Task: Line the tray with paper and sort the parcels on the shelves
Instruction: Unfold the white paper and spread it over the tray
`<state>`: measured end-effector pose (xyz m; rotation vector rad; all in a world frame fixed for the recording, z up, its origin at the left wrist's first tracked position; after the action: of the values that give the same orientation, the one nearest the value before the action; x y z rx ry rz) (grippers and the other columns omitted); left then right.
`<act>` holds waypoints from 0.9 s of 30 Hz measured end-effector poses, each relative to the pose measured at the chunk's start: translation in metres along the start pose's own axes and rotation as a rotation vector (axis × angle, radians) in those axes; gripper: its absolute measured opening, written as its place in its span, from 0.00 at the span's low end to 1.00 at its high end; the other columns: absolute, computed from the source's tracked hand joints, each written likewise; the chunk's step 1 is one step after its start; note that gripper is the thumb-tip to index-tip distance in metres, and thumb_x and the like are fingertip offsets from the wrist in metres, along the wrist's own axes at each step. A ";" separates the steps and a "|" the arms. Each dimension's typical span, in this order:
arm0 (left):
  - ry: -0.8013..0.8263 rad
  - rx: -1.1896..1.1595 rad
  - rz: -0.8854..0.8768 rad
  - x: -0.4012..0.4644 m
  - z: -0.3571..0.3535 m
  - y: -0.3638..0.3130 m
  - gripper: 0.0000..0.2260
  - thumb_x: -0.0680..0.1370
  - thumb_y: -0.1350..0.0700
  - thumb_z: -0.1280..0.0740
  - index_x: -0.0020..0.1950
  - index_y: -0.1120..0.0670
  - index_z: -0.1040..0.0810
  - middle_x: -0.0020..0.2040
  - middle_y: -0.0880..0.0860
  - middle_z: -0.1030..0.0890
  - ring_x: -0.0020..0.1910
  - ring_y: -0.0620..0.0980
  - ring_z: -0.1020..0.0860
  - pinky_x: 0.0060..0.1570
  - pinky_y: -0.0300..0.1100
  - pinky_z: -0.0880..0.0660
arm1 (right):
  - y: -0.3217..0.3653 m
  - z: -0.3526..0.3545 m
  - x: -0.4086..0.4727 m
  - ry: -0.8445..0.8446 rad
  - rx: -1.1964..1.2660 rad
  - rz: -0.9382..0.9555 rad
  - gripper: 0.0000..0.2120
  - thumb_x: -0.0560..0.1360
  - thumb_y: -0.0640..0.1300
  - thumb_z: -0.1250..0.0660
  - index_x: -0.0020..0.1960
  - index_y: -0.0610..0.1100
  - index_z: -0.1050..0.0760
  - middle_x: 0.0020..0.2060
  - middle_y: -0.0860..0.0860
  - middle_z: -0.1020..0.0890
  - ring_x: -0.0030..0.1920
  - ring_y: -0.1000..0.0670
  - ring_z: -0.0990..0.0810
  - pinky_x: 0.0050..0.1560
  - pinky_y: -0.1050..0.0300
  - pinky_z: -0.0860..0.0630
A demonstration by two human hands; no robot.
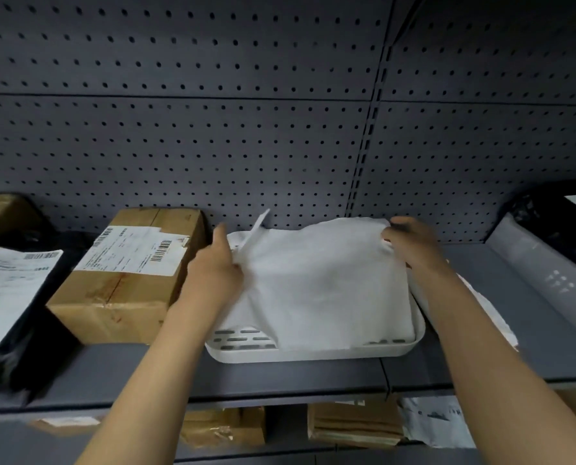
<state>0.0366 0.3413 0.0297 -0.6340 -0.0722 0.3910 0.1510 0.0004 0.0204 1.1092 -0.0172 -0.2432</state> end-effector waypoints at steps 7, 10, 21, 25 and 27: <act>-0.373 0.444 -0.222 -0.019 0.006 -0.025 0.25 0.73 0.60 0.31 0.71 0.54 0.26 0.64 0.61 0.25 0.60 0.66 0.25 0.47 0.56 0.25 | 0.039 -0.002 -0.030 -0.251 -0.549 0.407 0.17 0.76 0.48 0.37 0.63 0.48 0.22 0.57 0.43 0.20 0.60 0.40 0.24 0.57 0.49 0.25; -0.277 0.262 -0.508 -0.024 -0.022 -0.054 0.17 0.75 0.57 0.33 0.63 0.49 0.18 0.63 0.56 0.21 0.66 0.59 0.26 0.55 0.52 0.22 | 0.057 -0.053 -0.075 -0.033 -0.621 0.648 0.16 0.78 0.46 0.36 0.66 0.51 0.24 0.63 0.48 0.24 0.65 0.45 0.27 0.60 0.51 0.27; 0.368 0.476 -0.299 -0.018 -0.111 -0.007 0.29 0.82 0.34 0.61 0.81 0.39 0.63 0.82 0.46 0.67 0.79 0.55 0.71 0.77 0.58 0.68 | -0.040 -0.099 -0.077 0.479 -0.947 0.308 0.29 0.82 0.65 0.60 0.80 0.62 0.63 0.81 0.53 0.66 0.80 0.44 0.69 0.78 0.46 0.67; 0.275 0.223 -0.303 -0.021 -0.091 -0.022 0.28 0.83 0.37 0.52 0.83 0.42 0.48 0.84 0.50 0.53 0.83 0.55 0.60 0.79 0.53 0.60 | -0.010 -0.097 -0.078 0.382 -0.815 0.345 0.30 0.82 0.62 0.53 0.82 0.56 0.53 0.83 0.50 0.53 0.82 0.44 0.56 0.80 0.45 0.55; 0.204 -0.057 -0.297 -0.021 -0.066 -0.032 0.25 0.83 0.41 0.43 0.79 0.45 0.36 0.81 0.50 0.39 0.81 0.52 0.44 0.78 0.45 0.47 | 0.026 -0.093 -0.084 0.278 -0.634 0.444 0.27 0.82 0.58 0.45 0.80 0.52 0.42 0.79 0.50 0.38 0.79 0.46 0.41 0.76 0.49 0.41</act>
<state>0.0403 0.2729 -0.0040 -0.7048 0.0172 0.0364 0.0870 0.1110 0.0108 0.4770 0.0578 0.2937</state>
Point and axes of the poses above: each hand's wrist, its own x-axis towards the middle knuckle, its own z-axis out of the back of the hand, y = z × x, the point moved 10 cm from there along x, towards the middle knuckle
